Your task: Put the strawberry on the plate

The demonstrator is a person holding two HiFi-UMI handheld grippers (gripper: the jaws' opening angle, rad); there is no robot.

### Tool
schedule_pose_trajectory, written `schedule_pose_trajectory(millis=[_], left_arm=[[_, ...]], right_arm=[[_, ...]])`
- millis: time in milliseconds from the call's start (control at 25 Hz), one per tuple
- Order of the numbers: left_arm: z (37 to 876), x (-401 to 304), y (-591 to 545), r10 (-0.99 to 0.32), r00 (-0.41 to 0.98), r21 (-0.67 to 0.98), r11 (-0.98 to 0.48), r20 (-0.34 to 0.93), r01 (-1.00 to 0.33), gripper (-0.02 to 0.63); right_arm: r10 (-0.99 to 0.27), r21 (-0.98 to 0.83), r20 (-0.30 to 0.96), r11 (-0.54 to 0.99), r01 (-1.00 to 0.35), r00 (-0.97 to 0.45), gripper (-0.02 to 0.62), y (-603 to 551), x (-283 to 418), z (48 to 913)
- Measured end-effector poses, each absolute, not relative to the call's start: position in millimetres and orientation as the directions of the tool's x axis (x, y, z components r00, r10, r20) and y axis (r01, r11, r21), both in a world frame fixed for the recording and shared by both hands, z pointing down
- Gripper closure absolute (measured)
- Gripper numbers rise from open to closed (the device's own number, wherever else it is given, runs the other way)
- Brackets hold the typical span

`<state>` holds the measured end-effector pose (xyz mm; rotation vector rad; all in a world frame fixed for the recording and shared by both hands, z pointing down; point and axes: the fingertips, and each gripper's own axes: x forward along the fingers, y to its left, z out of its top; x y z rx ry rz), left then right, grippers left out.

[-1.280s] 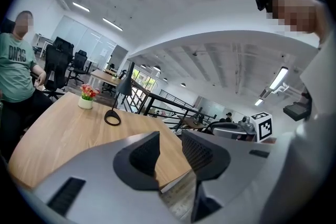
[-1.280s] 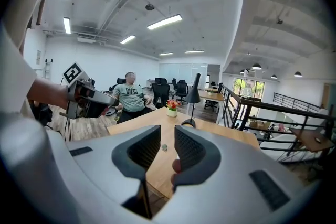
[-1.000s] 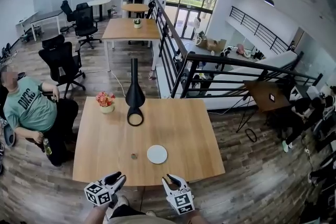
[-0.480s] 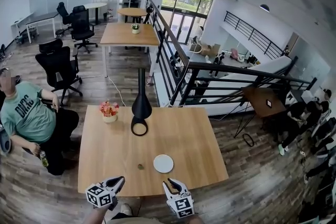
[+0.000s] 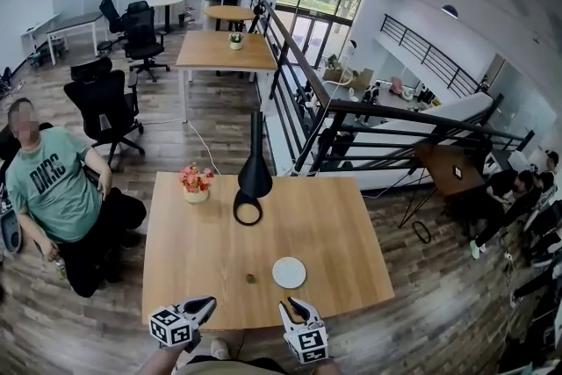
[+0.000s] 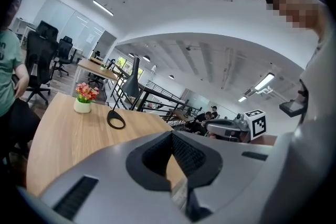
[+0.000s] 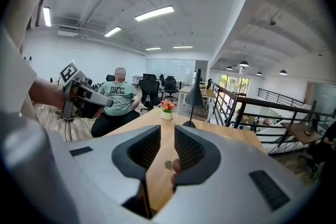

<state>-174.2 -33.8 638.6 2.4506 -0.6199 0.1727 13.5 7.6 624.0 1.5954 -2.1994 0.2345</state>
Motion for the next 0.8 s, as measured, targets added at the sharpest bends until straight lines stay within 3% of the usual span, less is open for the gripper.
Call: schedule_pose_trajectory(millis=[800], left_arm=[[638, -193, -57, -0.451, 0.854, 0.529, -0.674, 0.259, -0.516, 0.602]], right_arm=[[-0.822, 0.072, 0.461, 0.411, -0.909, -0.335, 0.511, -26, -14, 629]])
